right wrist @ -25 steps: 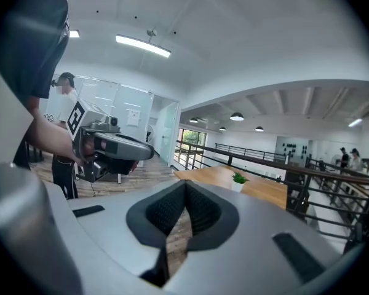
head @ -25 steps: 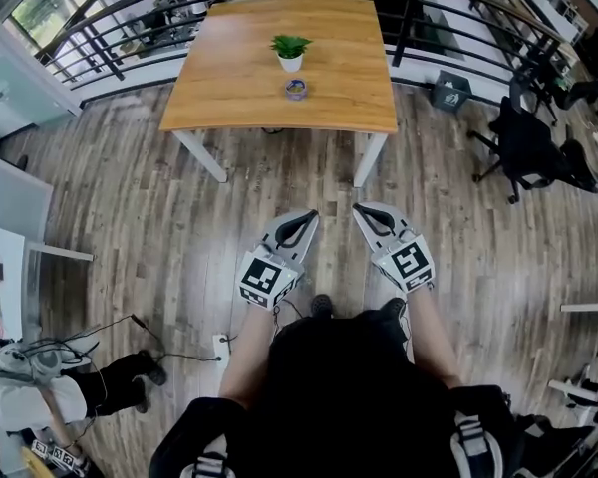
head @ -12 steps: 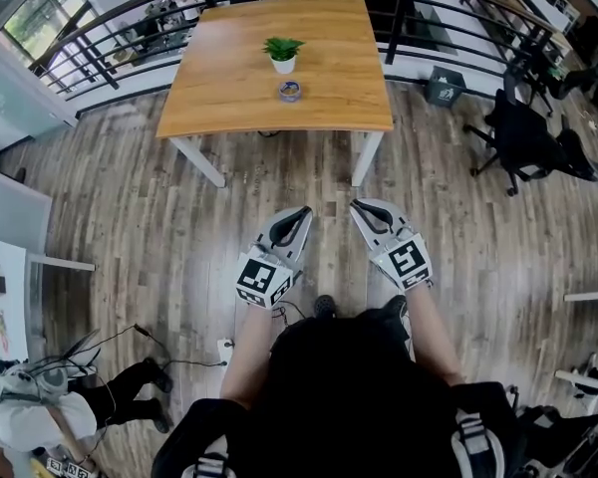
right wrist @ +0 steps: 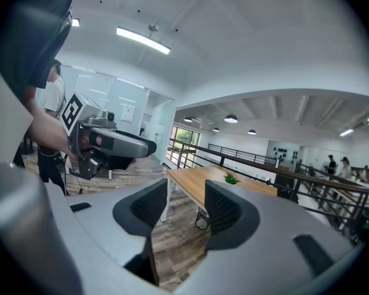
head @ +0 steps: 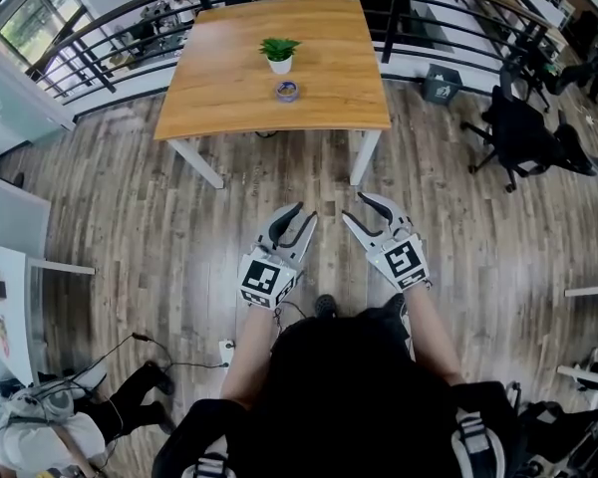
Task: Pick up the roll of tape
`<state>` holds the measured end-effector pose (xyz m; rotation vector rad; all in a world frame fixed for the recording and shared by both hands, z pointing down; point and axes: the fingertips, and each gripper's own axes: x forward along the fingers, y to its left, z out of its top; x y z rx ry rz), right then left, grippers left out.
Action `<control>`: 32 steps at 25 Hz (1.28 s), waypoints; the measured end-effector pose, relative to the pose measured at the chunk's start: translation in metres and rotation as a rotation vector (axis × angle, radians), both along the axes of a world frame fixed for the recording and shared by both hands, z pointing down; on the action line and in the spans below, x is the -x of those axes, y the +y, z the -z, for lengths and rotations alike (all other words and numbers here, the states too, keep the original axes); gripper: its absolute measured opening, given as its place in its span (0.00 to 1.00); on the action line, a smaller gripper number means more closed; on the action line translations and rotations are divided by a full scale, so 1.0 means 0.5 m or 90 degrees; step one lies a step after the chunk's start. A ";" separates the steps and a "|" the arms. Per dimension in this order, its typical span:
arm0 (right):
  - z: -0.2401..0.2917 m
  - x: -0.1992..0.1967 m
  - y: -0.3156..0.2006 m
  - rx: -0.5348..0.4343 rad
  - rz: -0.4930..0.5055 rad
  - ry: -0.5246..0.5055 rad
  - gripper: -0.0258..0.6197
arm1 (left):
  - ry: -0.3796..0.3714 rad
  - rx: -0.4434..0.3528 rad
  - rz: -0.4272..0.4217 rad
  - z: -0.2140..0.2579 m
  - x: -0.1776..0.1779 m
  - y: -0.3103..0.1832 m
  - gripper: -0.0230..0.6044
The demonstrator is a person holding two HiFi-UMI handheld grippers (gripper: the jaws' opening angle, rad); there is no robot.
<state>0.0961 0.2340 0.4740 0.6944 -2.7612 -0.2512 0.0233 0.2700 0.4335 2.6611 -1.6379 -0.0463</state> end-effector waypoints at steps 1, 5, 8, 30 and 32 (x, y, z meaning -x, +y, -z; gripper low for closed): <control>0.000 0.002 0.001 0.000 0.000 -0.001 0.36 | 0.000 0.001 -0.002 -0.001 0.000 0.002 0.22; -0.001 0.008 0.005 0.003 0.002 0.006 0.46 | -0.004 0.005 -0.006 -0.007 0.000 0.006 0.28; -0.012 0.008 0.004 -0.001 0.003 0.003 0.51 | -0.006 0.008 -0.003 -0.011 -0.002 0.006 0.35; -0.015 0.012 0.004 -0.006 0.001 0.014 0.56 | -0.010 0.028 0.008 -0.032 0.029 0.016 0.46; -0.014 0.013 -0.001 -0.005 0.006 0.013 0.55 | -0.006 0.031 0.011 -0.036 0.032 0.012 0.46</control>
